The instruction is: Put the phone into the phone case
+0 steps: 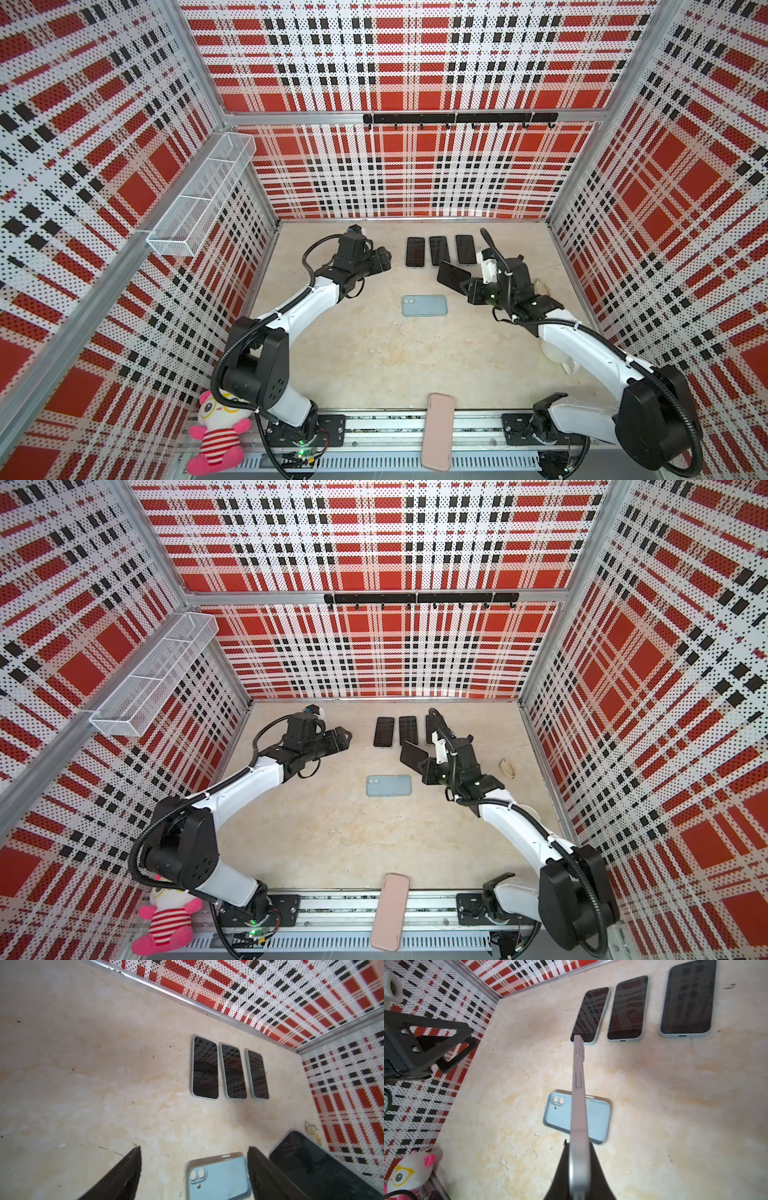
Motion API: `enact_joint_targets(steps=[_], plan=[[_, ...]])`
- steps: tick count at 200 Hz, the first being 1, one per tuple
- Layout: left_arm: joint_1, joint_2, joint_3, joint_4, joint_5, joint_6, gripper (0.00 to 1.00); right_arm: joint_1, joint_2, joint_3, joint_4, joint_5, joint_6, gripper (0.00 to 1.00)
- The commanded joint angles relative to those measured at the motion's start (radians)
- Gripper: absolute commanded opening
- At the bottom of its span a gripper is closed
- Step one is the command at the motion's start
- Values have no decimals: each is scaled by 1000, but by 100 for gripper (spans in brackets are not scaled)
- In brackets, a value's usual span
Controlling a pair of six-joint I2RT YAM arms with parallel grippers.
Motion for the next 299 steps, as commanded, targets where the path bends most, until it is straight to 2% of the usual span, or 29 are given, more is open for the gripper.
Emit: enact_joint_targets(steps=[1,28,44,60,88,113,145,215,299], plan=[[-42,18,6,5,-66,122,81,-85,-30,85,-263,-155,-143,0],[-52,65,24,-18,40,127,80,-186,25,167,-416,-259,-212,0],[-61,114,72,-95,79,185,78,-222,70,214,-490,-318,-251,0],[-68,151,101,-165,110,220,75,-227,105,248,-527,-333,-270,0],[-69,170,70,-167,143,239,68,-228,183,312,-567,-381,-279,0],[-69,200,57,-159,210,243,61,-228,300,369,-600,-483,-276,0],[-71,237,38,-163,283,242,61,-223,433,399,-594,-585,-273,0],[-79,299,35,-156,389,227,63,-211,552,418,-564,-648,-287,0],[-54,359,27,-112,472,186,58,-179,677,476,-541,-684,-291,0]])
